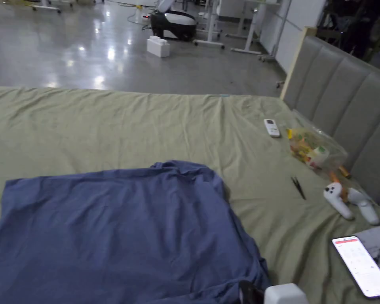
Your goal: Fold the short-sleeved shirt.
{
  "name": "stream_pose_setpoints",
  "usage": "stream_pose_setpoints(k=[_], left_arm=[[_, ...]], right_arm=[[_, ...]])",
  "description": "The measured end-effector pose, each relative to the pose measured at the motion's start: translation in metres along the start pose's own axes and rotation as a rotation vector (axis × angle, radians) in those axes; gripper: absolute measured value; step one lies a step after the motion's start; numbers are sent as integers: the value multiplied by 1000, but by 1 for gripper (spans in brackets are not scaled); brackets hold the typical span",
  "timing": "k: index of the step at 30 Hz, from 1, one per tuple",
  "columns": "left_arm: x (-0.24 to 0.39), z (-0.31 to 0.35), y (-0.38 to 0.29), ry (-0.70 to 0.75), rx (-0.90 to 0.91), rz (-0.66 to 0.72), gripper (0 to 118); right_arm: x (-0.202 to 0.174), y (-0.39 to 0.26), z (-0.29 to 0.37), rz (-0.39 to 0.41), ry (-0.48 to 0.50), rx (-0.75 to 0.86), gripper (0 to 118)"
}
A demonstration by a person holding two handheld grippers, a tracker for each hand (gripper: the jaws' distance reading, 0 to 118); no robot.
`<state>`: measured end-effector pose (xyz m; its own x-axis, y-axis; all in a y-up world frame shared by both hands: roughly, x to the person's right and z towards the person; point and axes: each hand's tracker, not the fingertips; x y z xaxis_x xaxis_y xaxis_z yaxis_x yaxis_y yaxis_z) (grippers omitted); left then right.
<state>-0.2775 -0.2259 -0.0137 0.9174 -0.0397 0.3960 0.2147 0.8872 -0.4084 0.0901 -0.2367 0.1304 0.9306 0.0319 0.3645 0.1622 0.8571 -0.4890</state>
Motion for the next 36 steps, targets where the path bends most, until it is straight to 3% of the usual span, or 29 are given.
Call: stream_pose_setpoints(k=[17,18,20,21,24,27,33,36], left_arm=[[-29,-9,-14,9,16,86,6],[-34,-14,-19,13,24,99,17],[-47,-29,-31,9,14,123,67],[-55,-39,-38,-5,-9,142,83],[-79,-66,-63,-62,-44,246,85],[-97,-94,-81,-30,-123,331,85],[-101,-135,-102,-79,-184,195,84],[-101,-149,-109,-111,-210,158,77]], right_arm=[[7,1,6,-99,84,53,0],[8,1,6,-96,88,49,0],[10,-1,8,-100,102,42,0],[11,-1,8,-103,111,35,0],[12,-3,11,-98,115,29,0],[13,-5,13,-73,101,19,0],[17,-8,12,-70,75,-13,0],[16,-9,9,-65,61,-30,0]])
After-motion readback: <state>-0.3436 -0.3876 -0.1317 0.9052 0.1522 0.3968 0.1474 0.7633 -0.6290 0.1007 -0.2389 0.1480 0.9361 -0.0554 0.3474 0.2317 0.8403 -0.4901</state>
